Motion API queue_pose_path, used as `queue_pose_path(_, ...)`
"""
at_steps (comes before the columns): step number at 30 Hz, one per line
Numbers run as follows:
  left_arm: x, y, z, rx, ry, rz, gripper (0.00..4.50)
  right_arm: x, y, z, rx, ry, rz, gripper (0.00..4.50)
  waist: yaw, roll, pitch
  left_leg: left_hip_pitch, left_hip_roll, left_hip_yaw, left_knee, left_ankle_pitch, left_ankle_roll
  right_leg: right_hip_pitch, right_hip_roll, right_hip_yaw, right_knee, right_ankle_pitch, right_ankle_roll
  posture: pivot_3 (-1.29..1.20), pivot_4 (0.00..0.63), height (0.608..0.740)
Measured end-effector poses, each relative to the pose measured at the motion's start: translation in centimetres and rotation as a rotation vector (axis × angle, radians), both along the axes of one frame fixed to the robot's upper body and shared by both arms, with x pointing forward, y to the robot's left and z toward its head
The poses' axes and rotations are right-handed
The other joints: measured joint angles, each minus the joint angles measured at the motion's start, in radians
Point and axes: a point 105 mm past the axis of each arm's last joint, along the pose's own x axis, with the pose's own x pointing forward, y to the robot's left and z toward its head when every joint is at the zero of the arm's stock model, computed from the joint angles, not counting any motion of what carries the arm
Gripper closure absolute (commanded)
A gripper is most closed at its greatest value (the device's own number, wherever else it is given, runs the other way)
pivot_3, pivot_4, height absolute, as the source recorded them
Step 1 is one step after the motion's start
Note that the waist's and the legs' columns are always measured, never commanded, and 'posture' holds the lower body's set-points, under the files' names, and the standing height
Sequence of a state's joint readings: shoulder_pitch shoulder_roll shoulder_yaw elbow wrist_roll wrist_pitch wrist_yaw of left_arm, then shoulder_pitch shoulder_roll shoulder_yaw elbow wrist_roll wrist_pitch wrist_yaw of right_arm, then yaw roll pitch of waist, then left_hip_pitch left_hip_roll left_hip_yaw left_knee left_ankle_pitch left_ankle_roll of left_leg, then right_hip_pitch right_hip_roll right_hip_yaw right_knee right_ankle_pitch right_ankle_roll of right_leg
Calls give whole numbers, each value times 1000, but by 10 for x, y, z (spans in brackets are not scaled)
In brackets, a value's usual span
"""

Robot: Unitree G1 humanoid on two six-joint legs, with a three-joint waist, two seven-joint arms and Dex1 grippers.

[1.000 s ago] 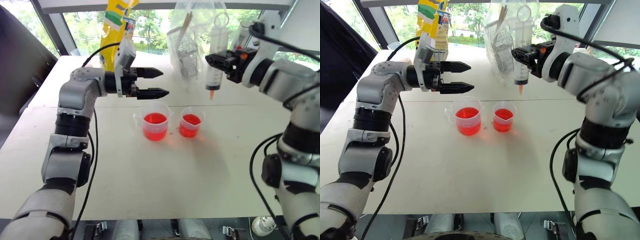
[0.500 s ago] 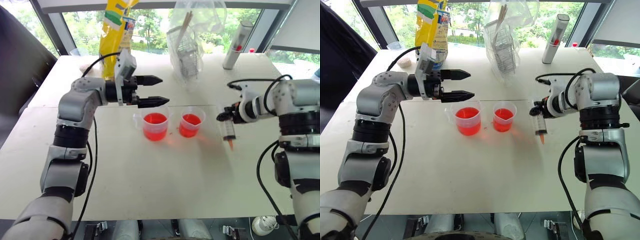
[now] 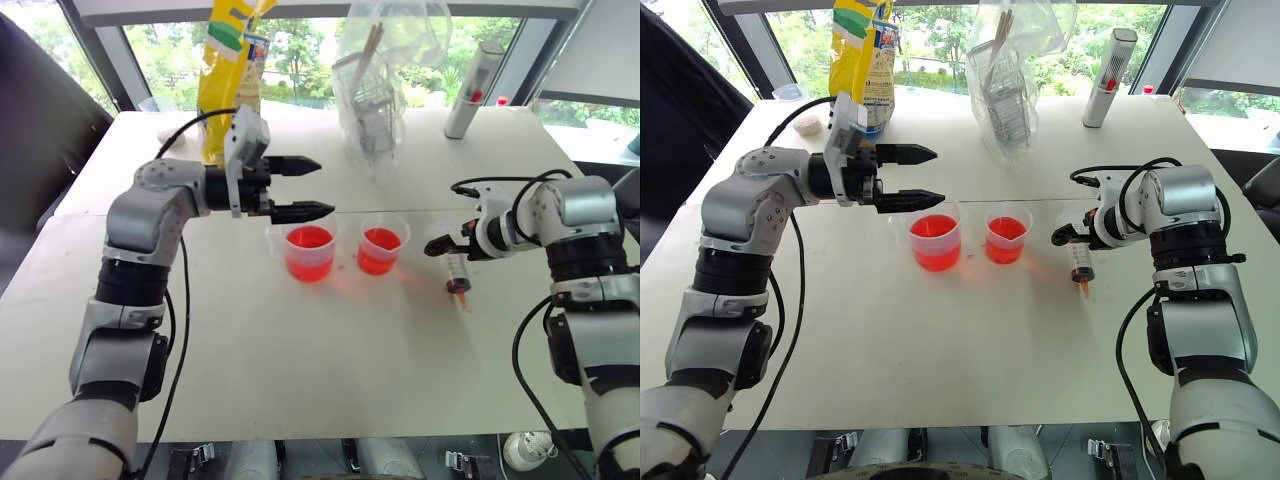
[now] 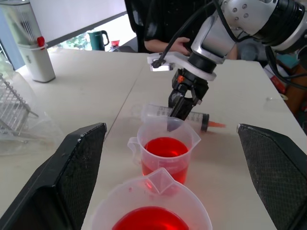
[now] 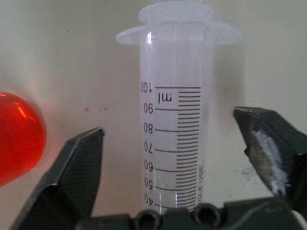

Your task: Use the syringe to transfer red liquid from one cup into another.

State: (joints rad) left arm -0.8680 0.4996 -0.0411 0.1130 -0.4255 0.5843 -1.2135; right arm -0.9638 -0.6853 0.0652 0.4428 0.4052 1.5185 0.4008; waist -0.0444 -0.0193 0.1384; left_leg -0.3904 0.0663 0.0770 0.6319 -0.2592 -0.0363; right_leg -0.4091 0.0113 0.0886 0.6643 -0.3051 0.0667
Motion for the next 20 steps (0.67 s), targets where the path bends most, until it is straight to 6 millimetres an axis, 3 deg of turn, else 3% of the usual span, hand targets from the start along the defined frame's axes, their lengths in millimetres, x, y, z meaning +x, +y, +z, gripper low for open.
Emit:
queue_pose_path(8,-6,10,-4,29,32,7,0,-20,6,52,-122,-252,165,32,1,0,0,0,0,-1,-1,0,0,0,0,0,-1,0,0,0,150,739)
queue_pose_path(11,-8,20,-9,50,63,28,0,-41,11,73,-138,-350,253,32,1,0,0,0,0,-1,-1,0,0,0,0,0,-1,0,0,0,150,739)
queue_pose_path(16,-16,30,-6,60,64,40,0,-81,39,108,-79,-535,484,32,1,0,0,1,1,-2,0,0,0,2,0,-2,-1,0,0,0,150,739)
queue_pose_path(20,-18,35,-6,72,73,51,0,-116,54,116,-60,-603,665,32,1,-1,0,1,0,-3,0,0,0,4,-1,-3,-2,0,0,0,150,739)
